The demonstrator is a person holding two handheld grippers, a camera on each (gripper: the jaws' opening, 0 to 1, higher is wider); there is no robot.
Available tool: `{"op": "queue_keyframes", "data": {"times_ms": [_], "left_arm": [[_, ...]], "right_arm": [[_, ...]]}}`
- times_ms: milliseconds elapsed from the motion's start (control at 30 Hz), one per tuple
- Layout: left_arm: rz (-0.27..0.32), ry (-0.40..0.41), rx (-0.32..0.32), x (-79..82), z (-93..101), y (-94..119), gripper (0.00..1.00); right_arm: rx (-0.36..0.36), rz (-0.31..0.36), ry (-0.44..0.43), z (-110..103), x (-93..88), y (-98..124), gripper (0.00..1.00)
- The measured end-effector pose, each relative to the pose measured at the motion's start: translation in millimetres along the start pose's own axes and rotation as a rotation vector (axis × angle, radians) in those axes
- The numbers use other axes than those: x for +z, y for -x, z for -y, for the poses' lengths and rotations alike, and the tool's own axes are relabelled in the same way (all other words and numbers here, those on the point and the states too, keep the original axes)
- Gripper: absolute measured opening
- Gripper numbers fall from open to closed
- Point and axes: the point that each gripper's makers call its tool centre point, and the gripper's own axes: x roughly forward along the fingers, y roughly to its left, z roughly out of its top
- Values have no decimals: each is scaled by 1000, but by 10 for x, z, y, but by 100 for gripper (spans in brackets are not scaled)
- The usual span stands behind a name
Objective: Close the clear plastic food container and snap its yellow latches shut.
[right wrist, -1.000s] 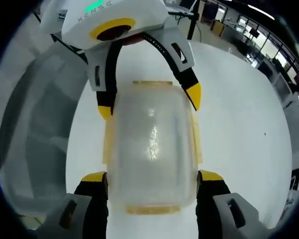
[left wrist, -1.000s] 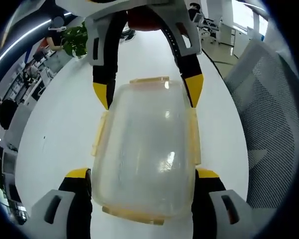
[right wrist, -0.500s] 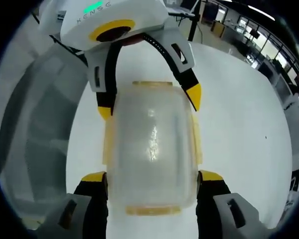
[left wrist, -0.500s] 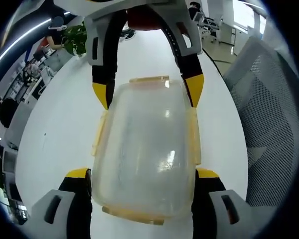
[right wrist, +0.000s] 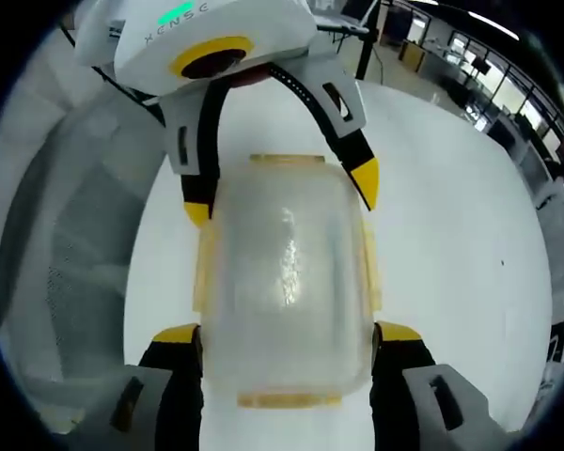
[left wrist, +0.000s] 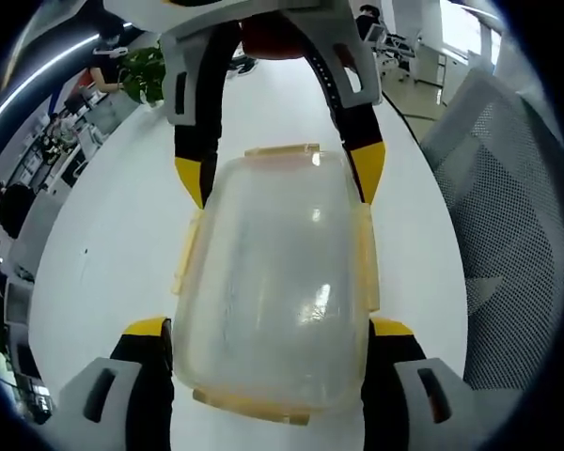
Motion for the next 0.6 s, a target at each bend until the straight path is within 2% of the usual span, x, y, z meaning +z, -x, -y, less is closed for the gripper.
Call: {"op": "queue_keyframes", "data": {"times_ms": [600], "left_arm": [[5, 11, -14, -6, -30, -17, 85]], "right_arm": [[11, -12, 12, 35, 12, -29, 74]]}}
